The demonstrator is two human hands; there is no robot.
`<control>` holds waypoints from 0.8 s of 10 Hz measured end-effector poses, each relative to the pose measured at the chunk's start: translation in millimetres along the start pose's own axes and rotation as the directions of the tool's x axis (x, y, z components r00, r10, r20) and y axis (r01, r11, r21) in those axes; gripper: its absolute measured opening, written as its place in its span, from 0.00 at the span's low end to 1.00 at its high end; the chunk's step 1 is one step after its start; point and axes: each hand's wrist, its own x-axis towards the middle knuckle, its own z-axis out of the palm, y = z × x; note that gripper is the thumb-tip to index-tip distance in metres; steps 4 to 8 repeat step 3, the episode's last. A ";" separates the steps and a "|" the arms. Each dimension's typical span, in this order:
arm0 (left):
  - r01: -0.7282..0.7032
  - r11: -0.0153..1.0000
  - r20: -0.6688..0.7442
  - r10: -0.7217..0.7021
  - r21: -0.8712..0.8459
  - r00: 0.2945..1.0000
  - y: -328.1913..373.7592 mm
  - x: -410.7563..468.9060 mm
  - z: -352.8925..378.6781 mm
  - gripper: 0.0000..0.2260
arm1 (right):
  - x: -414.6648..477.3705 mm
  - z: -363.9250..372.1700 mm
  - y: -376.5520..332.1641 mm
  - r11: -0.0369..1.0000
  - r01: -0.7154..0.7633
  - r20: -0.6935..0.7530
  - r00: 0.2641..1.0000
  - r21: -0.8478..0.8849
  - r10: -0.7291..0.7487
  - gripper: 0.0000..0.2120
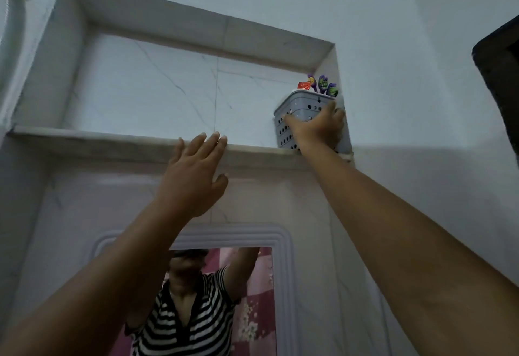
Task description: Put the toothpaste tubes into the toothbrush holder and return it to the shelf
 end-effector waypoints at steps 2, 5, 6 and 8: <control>-0.004 1.000 0.017 0.004 -0.012 1.000 2.1 1.7 -0.3 0.31 | -7.5 -2.4 8.2 0.990 0.113 0.082 0.991 -0.086 -0.106 0.49; 0.004 1.000 0.003 -0.004 -0.015 1.000 2.1 -4.6 -9.4 0.30 | -41.1 -17.0 9.6 0.968 0.251 0.090 0.964 0.027 -0.252 0.39; 0.004 1.000 0.003 -0.004 -0.015 1.000 2.1 -4.6 -9.4 0.30 | -41.1 -17.0 9.6 0.968 0.251 0.090 0.964 0.027 -0.252 0.39; 0.004 1.000 0.003 -0.004 -0.015 1.000 2.1 -4.6 -9.4 0.30 | -41.1 -17.0 9.6 0.968 0.251 0.090 0.964 0.027 -0.252 0.39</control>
